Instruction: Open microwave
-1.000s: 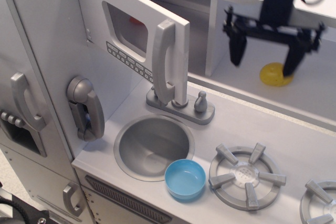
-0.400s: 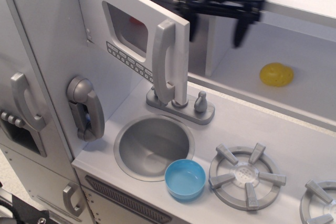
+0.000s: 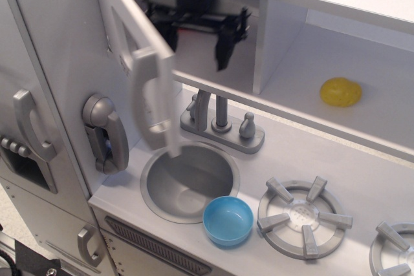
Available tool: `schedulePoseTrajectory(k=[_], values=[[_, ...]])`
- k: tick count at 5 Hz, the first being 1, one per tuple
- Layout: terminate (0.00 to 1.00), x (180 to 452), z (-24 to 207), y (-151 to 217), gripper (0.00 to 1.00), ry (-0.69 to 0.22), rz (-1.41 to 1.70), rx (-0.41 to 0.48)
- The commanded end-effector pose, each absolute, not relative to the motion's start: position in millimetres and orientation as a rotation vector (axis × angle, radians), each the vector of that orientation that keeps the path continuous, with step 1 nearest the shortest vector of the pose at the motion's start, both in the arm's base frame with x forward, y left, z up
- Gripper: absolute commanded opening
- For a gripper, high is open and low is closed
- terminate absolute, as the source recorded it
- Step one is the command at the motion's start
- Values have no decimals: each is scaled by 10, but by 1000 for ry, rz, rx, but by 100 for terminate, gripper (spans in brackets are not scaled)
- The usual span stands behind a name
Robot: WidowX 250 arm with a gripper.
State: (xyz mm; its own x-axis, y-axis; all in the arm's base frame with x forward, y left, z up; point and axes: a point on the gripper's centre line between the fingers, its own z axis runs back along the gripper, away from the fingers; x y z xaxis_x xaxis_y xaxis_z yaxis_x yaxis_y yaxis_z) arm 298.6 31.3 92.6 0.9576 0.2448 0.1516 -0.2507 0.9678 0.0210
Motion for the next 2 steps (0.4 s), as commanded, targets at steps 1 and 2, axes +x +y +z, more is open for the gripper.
schedulePoseTrajectory(k=[1,2], values=[[0,2554,1116,527,100,-208,168,49],[0,2464,1202,570,100,-215,162,50]])
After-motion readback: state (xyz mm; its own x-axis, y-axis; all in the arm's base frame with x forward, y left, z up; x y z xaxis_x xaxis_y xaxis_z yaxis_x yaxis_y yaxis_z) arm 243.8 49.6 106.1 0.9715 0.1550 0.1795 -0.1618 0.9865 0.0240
